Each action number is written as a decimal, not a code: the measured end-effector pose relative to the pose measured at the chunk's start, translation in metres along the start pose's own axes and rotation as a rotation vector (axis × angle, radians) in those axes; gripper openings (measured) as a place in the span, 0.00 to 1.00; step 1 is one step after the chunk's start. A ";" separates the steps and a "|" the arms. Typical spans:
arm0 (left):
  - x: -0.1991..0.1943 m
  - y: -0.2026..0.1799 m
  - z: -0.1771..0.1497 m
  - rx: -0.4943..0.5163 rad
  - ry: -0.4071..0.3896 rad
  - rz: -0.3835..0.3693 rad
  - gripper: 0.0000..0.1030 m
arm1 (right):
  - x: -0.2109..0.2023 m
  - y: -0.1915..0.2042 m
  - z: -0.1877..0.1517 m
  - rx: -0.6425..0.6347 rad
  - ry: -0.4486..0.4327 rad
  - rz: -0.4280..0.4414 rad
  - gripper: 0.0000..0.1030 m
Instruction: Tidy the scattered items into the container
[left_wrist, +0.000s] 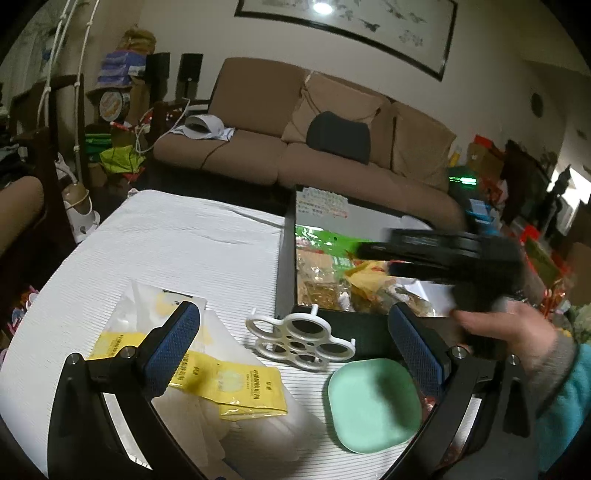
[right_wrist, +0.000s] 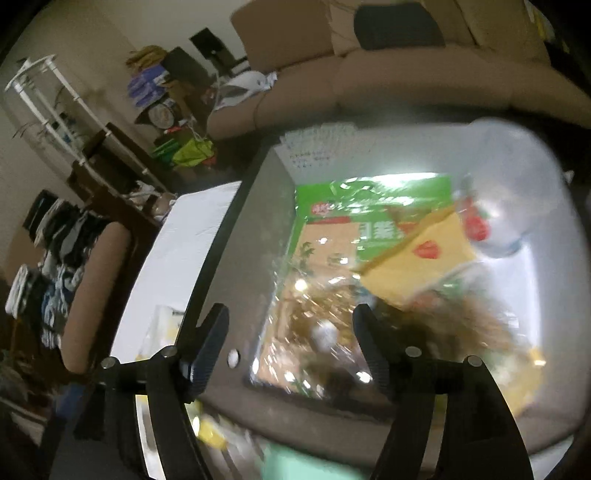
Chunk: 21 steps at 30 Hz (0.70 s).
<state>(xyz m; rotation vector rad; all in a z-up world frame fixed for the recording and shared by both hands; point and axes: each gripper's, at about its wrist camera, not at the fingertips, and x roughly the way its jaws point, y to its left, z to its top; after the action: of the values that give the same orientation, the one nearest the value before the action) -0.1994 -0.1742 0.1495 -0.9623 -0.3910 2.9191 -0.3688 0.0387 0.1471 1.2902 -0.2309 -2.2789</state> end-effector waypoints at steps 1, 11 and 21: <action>-0.001 0.000 -0.001 0.004 0.005 -0.001 0.99 | -0.019 0.000 -0.007 -0.036 -0.010 -0.005 0.71; -0.018 -0.054 -0.040 0.138 0.130 -0.102 1.00 | -0.183 -0.036 -0.139 -0.218 -0.072 -0.120 0.82; -0.054 -0.118 -0.102 0.212 0.235 -0.198 1.00 | -0.190 -0.091 -0.232 -0.150 -0.024 -0.274 0.80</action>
<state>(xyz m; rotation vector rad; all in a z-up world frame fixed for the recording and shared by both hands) -0.1001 -0.0442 0.1318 -1.1429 -0.1503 2.5706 -0.1254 0.2358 0.1317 1.2824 0.1150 -2.4857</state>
